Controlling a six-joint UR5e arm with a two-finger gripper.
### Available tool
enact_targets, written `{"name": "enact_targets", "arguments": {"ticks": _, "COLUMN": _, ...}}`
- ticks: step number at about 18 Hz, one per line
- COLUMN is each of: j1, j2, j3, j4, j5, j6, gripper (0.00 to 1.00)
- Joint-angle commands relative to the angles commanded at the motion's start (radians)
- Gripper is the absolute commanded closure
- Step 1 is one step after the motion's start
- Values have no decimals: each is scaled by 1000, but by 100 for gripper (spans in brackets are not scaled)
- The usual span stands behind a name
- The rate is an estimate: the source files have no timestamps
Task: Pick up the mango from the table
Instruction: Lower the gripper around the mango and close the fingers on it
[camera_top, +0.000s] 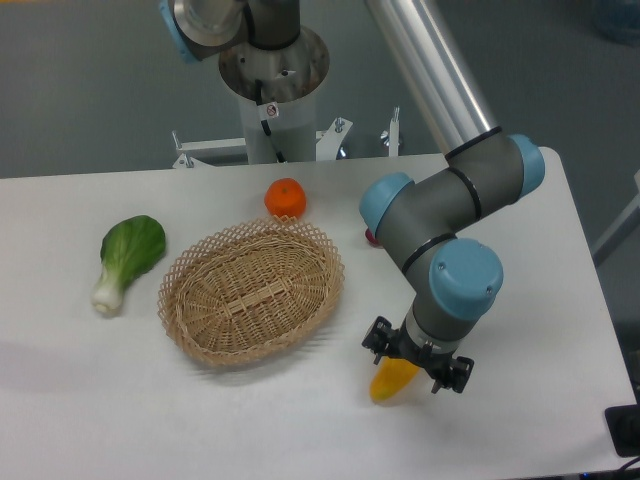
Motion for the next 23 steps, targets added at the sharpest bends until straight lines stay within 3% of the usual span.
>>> {"name": "enact_targets", "arguments": {"ticks": 2, "j1": -15, "j2": -14, "j3": 3, "j4": 2, "j5": 48, "j6": -2, "gripper": 0}}
{"name": "enact_targets", "arguments": {"ticks": 14, "j1": -40, "j2": -43, "j3": -6, "j4": 9, "j5": 92, "j6": -26, "gripper": 0}}
{"name": "enact_targets", "arguments": {"ticks": 18, "j1": -77, "j2": -63, "j3": -15, "j4": 12, "j5": 186, "j6": -54, "gripper": 0}}
{"name": "enact_targets", "arguments": {"ticks": 21, "j1": -78, "j2": -63, "j3": -17, "j4": 11, "j5": 200, "j6": -58, "gripper": 22}}
{"name": "enact_targets", "arguments": {"ticks": 23, "j1": -80, "j2": -61, "j3": -17, "j4": 11, "j5": 203, "j6": -60, "gripper": 42}}
